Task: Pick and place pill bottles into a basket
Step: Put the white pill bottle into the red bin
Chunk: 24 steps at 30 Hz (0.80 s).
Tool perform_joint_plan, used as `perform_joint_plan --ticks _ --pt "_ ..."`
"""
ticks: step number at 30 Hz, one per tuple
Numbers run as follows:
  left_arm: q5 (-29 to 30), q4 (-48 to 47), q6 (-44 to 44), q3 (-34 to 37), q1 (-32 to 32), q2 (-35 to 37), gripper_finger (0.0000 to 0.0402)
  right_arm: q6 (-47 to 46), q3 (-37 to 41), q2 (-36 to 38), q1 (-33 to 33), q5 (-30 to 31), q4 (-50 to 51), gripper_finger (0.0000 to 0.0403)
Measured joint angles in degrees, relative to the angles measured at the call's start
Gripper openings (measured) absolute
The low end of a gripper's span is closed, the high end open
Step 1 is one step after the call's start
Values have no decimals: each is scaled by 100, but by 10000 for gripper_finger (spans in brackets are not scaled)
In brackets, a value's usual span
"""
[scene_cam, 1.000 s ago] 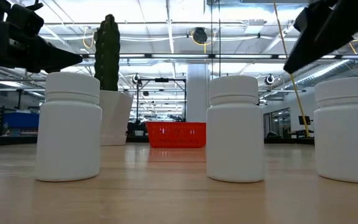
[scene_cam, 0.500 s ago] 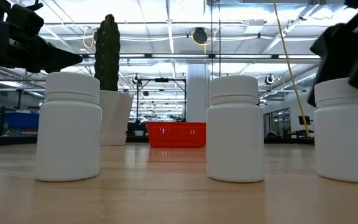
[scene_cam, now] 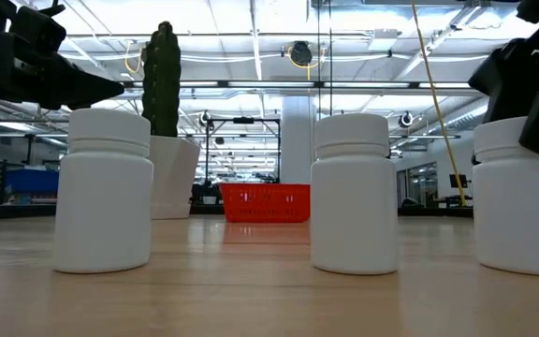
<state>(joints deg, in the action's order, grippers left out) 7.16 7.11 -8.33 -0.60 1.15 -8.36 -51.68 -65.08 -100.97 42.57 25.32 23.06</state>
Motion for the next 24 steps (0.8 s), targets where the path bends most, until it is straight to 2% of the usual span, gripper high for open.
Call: perform_joint_plan --ticks 8,13,16,21,24 --pt "0 0 1 -1 1 0 35 7 0 9 -17 -79 101 149" --pt "0 0 1 0 0 0 35 149 -2 107 -120 -105 261 148" --pt "0 -1 0 -1 0 0 35 456 2 317 -243 193 309 148" --pt "0 0 1 -2 0 2 35 1340 0 801 -690 749 366 157" --pt "0 -2 -1 0 0 2 35 2013 0 1113 -1177 798 344 154"
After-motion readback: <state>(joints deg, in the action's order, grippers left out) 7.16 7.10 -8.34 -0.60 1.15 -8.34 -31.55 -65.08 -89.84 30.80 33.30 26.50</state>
